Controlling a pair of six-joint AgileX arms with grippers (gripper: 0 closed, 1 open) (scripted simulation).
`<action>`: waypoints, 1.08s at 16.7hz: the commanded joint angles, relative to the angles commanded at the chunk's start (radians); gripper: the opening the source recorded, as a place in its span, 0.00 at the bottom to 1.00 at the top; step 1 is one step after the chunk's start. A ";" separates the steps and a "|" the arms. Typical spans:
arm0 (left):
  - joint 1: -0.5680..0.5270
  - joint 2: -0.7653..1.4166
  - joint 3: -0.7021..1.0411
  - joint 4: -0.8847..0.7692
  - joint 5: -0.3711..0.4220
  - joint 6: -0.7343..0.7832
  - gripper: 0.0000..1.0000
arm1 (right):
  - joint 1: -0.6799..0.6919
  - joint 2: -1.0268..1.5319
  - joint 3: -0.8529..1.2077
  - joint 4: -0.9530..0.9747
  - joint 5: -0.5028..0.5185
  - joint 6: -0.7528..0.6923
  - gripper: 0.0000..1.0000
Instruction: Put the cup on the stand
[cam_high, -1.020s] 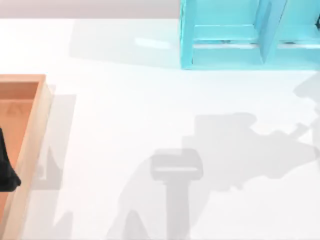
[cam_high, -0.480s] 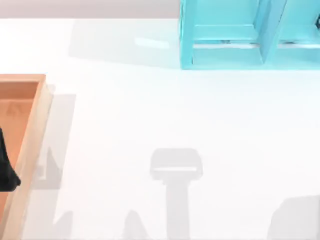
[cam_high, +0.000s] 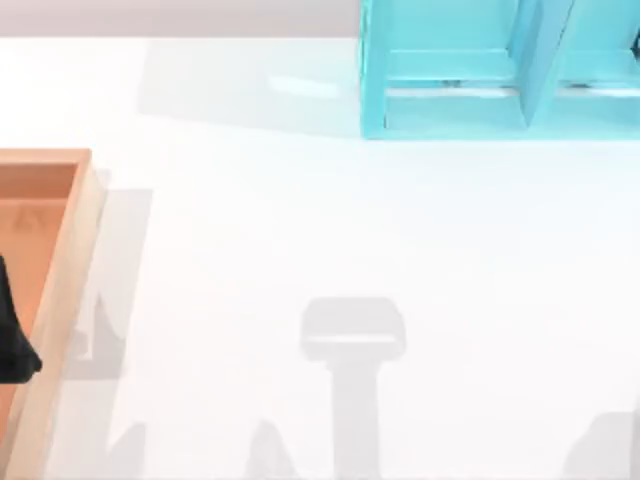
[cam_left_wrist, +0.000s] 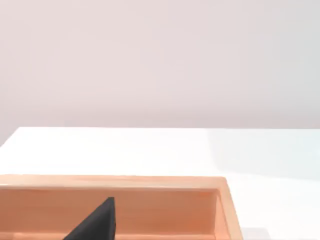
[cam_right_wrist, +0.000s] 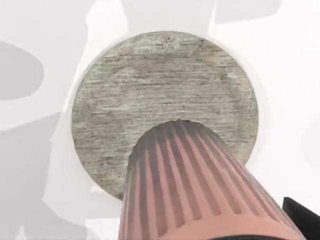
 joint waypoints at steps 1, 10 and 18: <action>0.000 0.000 0.000 0.000 0.000 0.000 1.00 | 0.001 0.006 -0.013 0.013 0.001 0.003 0.00; 0.000 0.000 0.000 0.000 0.000 0.000 1.00 | 0.022 0.077 -0.203 0.288 0.005 0.028 0.00; 0.000 0.000 0.000 0.000 0.000 0.000 1.00 | 0.023 0.079 -0.206 0.290 0.005 0.028 0.30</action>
